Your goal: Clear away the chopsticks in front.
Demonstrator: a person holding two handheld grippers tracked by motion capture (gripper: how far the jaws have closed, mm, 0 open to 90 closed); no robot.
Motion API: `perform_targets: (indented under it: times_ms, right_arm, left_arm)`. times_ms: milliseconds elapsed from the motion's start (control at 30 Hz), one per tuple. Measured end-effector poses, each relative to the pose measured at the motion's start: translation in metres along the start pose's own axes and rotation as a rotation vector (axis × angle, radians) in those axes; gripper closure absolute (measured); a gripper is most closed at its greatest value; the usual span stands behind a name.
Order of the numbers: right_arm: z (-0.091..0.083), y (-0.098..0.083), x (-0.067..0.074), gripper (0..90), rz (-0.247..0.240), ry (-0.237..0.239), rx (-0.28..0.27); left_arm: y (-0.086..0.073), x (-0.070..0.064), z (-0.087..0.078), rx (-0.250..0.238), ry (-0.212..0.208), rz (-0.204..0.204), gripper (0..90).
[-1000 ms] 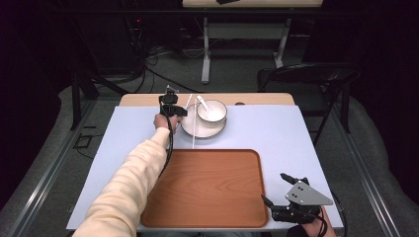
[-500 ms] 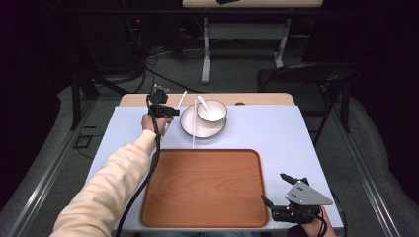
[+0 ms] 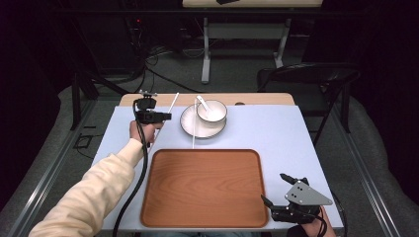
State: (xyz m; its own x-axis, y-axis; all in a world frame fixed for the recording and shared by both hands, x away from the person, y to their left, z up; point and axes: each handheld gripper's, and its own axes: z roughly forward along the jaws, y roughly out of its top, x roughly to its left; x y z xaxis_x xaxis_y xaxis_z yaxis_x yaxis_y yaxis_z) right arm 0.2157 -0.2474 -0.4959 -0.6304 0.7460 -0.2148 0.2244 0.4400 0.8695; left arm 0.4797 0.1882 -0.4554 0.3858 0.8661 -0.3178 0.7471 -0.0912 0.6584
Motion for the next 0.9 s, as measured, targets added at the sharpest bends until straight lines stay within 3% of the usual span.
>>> perform_targets:
  times_ms: [233,667,900]
  right_arm:
    - [0.001,0.001,0.000,14.4,-0.003,0.000,0.005]
    - [0.001,0.001,0.001,14.4,-0.006,0.000,0.005]
    - [0.001,0.001,0.001,14.4,-0.006,0.002,0.007]
  left_arm:
    - [-0.018,-0.007,-0.018,-0.016,-0.040,0.017,83.6]
    - [-0.041,-0.015,-0.034,-0.037,-0.083,0.020,83.6]
    - [-0.062,-0.017,-0.043,-0.049,-0.099,0.018,83.7]
